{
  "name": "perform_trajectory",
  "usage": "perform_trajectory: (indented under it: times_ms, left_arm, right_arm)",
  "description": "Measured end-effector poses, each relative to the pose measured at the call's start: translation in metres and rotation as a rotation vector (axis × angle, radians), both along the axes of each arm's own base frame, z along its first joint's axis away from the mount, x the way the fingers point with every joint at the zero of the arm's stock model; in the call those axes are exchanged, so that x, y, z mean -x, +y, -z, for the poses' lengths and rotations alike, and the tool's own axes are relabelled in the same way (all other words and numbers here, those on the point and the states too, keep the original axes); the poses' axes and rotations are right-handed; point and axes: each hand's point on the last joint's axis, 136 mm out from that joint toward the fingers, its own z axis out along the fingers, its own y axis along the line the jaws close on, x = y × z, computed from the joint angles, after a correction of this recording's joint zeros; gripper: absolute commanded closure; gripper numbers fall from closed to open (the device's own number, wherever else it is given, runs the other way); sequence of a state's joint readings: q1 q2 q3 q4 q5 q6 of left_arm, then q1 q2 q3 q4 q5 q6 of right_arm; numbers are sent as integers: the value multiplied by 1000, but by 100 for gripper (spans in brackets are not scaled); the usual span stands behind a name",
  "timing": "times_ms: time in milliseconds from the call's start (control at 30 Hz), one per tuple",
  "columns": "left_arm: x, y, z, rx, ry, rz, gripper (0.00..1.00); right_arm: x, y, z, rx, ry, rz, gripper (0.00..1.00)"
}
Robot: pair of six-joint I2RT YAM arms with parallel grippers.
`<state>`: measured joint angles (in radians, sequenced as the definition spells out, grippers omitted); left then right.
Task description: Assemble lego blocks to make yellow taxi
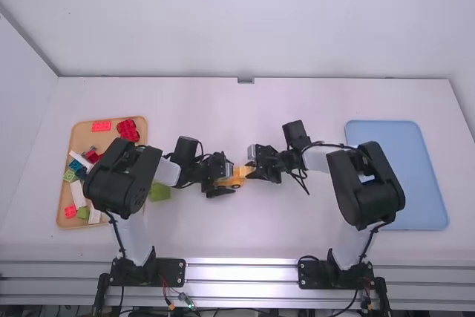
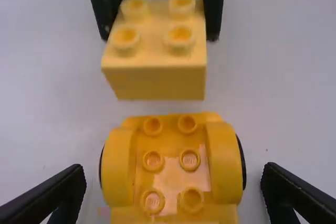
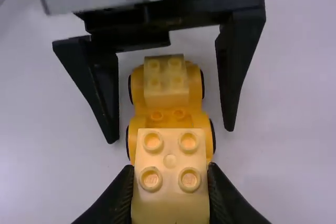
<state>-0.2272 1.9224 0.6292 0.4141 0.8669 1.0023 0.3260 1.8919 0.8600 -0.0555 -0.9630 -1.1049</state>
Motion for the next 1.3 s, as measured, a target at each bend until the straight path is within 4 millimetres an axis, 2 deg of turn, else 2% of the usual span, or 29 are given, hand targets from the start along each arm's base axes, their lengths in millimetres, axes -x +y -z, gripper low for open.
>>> perform_trajectory:
  times_ms: [100,267,333,400,533,567,733,833,900,1133,1300]
  left_arm:
    - [-2,7,-2,25,-6,-24,8]
    - [-1,15,-3,48,2,-42,9]
    - [0,20,-1,49,13,-54,13]
    - [2,21,0,52,15,-57,20]
    - [5,21,1,57,10,-58,45]
    - [7,21,1,61,9,-56,49]
    - [8,20,0,66,11,-51,49]
    - [10,19,0,69,15,-47,51]
    - [12,17,0,72,24,-37,57]
    - [15,2,0,48,42,22,71]
    - [11,-4,0,13,29,40,72]
  right_arm:
    - [2,7,-9,-9,-29,-19,94]
    - [8,12,-8,0,-30,-38,95]
    - [9,15,-7,8,-32,-39,95]
    - [7,17,-8,9,-41,-36,96]
    - [5,18,-6,21,-43,-26,96]
    - [5,18,-6,24,-41,-24,96]
    - [-3,21,-7,9,-64,-10,96]
    - [-3,22,0,14,-42,-3,96]
    - [4,21,9,35,-12,-12,99]
    - [5,20,15,70,-11,-6,100]
    - [3,15,19,92,-5,10,100]
